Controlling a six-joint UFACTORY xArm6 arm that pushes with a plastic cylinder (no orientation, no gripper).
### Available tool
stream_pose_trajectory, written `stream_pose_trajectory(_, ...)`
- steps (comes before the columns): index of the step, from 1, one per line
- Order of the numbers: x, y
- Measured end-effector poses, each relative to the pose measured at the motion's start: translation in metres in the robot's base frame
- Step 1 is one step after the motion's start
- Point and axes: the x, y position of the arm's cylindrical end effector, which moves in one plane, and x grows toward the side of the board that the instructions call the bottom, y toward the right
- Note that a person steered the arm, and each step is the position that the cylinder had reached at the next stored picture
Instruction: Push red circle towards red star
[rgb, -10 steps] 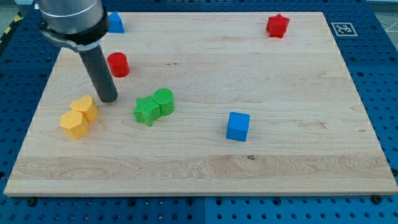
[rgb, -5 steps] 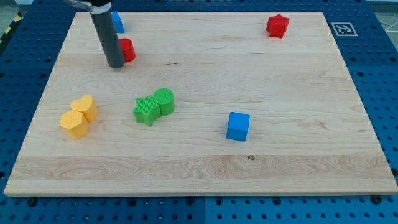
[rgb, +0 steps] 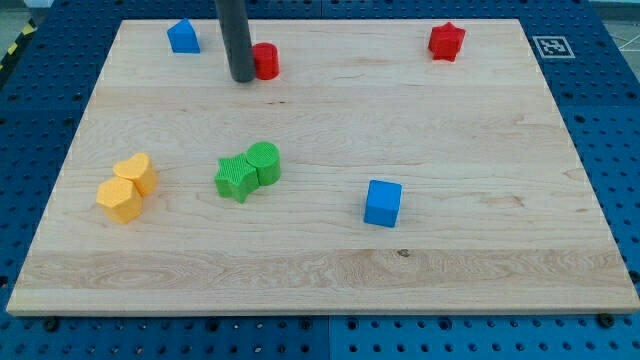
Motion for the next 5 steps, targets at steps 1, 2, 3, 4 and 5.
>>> stream_pose_trajectory(1,-0.021,0.013)
stream_pose_trajectory(2,-0.032,0.055)
stream_pose_trajectory(3,-0.05,0.088)
stream_pose_trajectory(4,-0.063,0.126)
stream_pose_trajectory(5,-0.07,0.164)
